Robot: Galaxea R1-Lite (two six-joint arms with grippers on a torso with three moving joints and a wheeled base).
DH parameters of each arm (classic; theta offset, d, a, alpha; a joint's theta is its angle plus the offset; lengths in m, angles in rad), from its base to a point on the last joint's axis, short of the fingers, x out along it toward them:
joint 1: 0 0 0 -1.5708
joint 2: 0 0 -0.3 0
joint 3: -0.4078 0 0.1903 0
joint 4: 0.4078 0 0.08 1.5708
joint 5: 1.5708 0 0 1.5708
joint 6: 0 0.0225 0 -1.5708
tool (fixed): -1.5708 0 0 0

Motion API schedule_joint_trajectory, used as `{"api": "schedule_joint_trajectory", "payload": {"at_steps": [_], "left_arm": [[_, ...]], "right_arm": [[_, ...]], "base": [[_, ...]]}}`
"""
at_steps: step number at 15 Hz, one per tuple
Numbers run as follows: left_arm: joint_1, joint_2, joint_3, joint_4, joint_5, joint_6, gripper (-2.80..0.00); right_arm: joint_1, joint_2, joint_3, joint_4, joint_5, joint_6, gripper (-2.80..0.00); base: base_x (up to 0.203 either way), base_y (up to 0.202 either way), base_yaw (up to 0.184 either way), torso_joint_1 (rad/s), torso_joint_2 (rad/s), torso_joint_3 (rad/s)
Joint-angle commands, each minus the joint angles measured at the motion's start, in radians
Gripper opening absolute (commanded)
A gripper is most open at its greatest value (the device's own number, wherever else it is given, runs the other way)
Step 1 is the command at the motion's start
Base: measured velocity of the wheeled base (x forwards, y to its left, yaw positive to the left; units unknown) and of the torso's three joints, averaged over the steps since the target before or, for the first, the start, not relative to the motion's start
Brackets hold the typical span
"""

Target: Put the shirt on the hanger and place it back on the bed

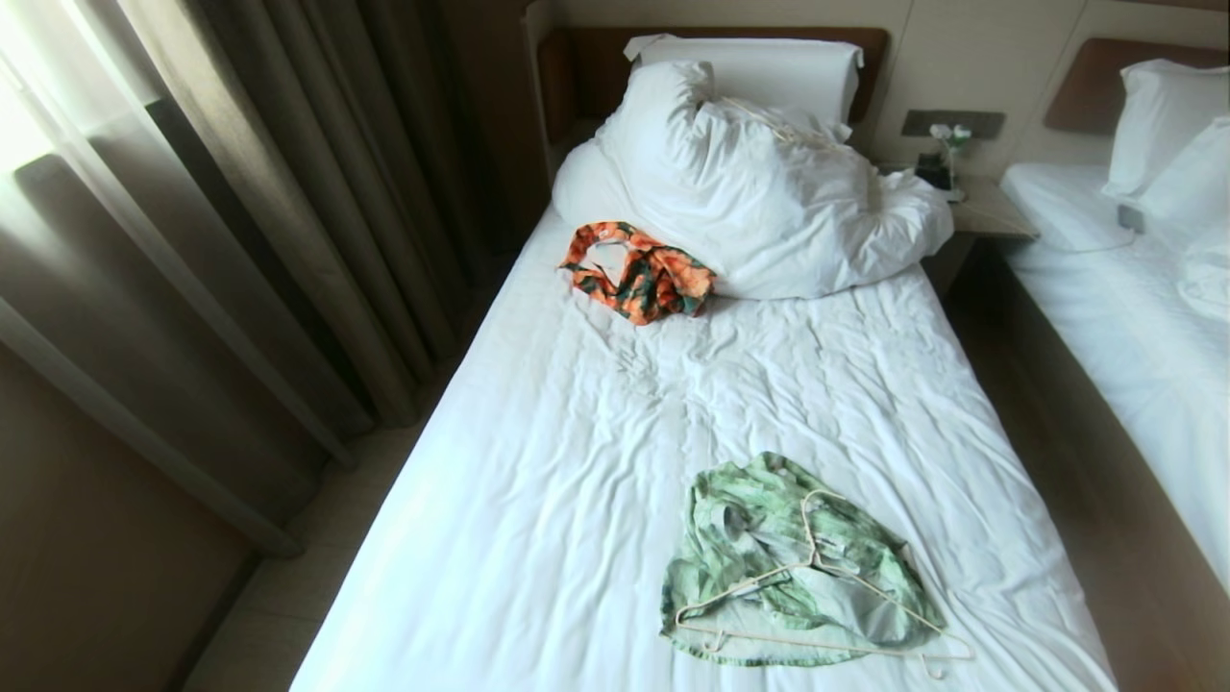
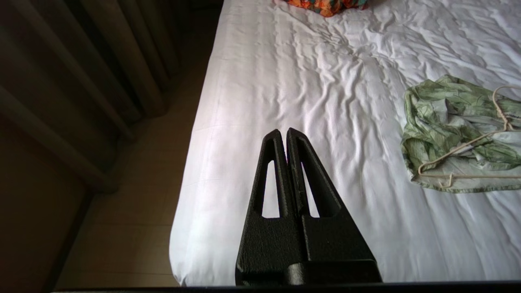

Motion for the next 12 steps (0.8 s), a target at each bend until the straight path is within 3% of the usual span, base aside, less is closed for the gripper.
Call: {"api": "schedule_joint_trajectory", "payload": {"at_steps": [1, 12], "left_arm": [[0.000, -0.002, 0.001, 0.000, 0.011, -0.021, -2.80], [0.000, -0.001, 0.001, -0.001, 0.019, -0.026, -2.80]], "right_arm": [[0.000, 0.001, 0.011, 0.000, 0.001, -0.001, -2.80], [0.001, 0.001, 0.011, -0.001, 0.000, 0.016, -2.80]], "base": [[0.000, 0.000, 0.000, 0.000, 0.00, 0.000], [0.000, 0.000, 0.000, 0.000, 0.00, 0.000]]}}
